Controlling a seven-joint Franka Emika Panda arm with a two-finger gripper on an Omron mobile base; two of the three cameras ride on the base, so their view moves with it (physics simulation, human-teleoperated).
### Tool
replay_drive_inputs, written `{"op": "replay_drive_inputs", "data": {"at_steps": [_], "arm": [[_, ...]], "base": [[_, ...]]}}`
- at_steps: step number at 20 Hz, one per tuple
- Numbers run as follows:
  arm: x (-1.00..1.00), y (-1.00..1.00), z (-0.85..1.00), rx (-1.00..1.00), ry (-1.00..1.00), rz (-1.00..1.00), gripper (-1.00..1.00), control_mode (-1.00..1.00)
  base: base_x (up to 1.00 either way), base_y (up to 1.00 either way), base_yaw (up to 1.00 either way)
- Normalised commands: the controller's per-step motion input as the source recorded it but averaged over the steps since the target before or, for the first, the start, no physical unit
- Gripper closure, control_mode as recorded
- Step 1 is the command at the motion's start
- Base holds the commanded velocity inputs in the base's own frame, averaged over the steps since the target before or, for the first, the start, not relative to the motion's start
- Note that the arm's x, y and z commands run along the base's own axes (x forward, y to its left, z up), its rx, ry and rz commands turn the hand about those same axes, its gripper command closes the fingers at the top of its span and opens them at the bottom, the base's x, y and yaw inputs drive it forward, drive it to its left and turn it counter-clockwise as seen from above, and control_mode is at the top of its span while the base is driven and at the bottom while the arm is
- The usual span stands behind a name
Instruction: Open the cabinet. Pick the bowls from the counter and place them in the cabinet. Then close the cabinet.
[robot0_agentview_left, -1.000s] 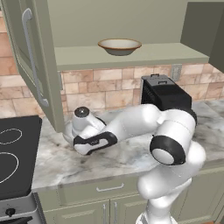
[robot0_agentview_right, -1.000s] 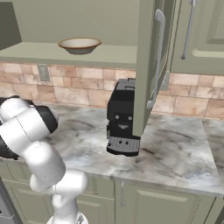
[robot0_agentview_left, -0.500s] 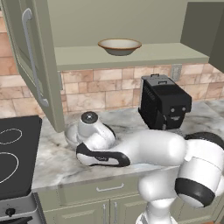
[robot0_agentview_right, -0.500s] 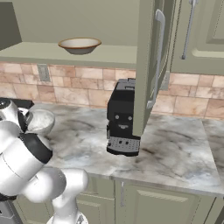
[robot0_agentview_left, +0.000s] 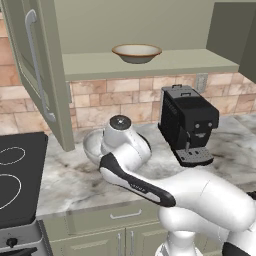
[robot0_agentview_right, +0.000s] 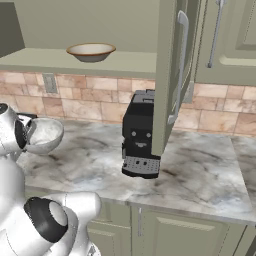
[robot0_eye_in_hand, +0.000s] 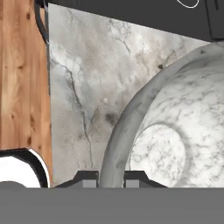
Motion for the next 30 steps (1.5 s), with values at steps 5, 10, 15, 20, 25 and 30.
{"op": "replay_drive_inputs", "data": {"at_steps": [5, 10, 15, 20, 25, 30], "arm": [[-0.73, -0.05, 0.64, -0.07, 0.08, 0.04, 1.0, -1.0], [-0.64, -0.21, 0.52, -0.09, 0.08, 0.05, 1.0, -1.0], [-0.54, -0.38, 0.53, -0.09, 0.02, 0.1, 1.0, -1.0], [-0.57, -0.48, 0.41, -0.12, 0.0, 0.11, 1.0, -1.0], [-0.42, -0.51, 0.42, -0.1, 0.0, 0.16, 1.0, -1.0], [-0.26, -0.59, 0.46, -0.03, 0.0, 0.2, 1.0, -1.0]], "base": [[0.0, 0.0, 0.0], [0.0, 0.0, 0.0], [0.0, 0.0, 0.0], [0.0, 0.0, 0.0], [0.0, 0.0, 0.0], [0.0, 0.0, 0.0]]}}
